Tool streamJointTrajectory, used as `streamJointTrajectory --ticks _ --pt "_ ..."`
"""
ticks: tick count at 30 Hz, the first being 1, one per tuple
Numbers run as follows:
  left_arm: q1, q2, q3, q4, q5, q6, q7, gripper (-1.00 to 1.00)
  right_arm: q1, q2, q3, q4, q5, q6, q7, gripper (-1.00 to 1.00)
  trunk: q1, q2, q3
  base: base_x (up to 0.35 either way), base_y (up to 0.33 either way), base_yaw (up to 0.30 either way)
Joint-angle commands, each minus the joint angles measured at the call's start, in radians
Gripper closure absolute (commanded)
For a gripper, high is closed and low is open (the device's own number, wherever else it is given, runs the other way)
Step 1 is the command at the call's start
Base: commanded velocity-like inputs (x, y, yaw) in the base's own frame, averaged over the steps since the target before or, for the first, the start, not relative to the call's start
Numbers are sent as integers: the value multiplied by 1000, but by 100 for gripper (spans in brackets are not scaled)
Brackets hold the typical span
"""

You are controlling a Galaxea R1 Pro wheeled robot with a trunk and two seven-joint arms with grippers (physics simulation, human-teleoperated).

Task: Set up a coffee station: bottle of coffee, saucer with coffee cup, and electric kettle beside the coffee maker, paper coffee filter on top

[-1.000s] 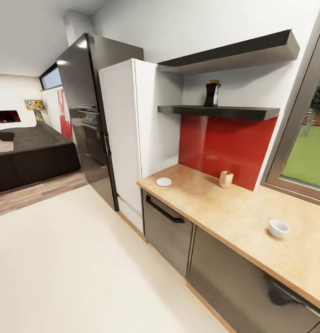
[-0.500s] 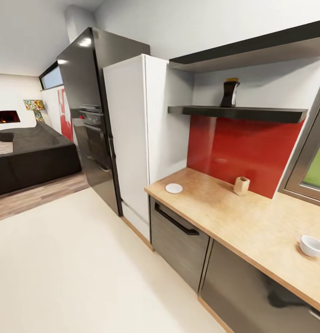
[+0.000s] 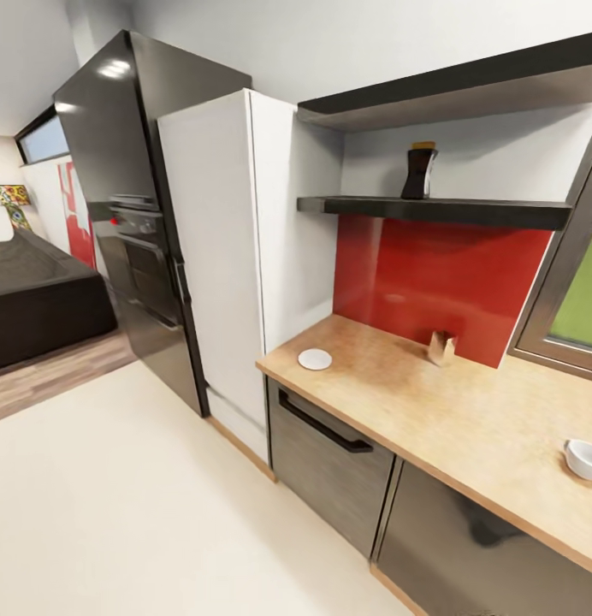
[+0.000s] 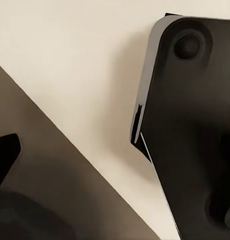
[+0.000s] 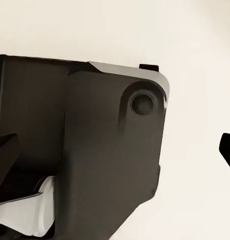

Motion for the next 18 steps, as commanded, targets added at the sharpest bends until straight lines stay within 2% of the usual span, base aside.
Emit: streamJointTrajectory --ticks 1,15,18 --pt "1 0 0 -2 7 0 0 -100 -1 0 -6 1 10 -4 2 -100 1 -2 -2 120 311 -266" --pt "1 2 0 -2 10 0 1 -100 -1 0 -6 0 10 -2 2 -100 1 -2 -2 25 330 -267" --pt "1 2 0 -2 9 0 2 -100 -1 0 -6 0 9 -3 2 -100 1 -2 -2 163 283 -267"
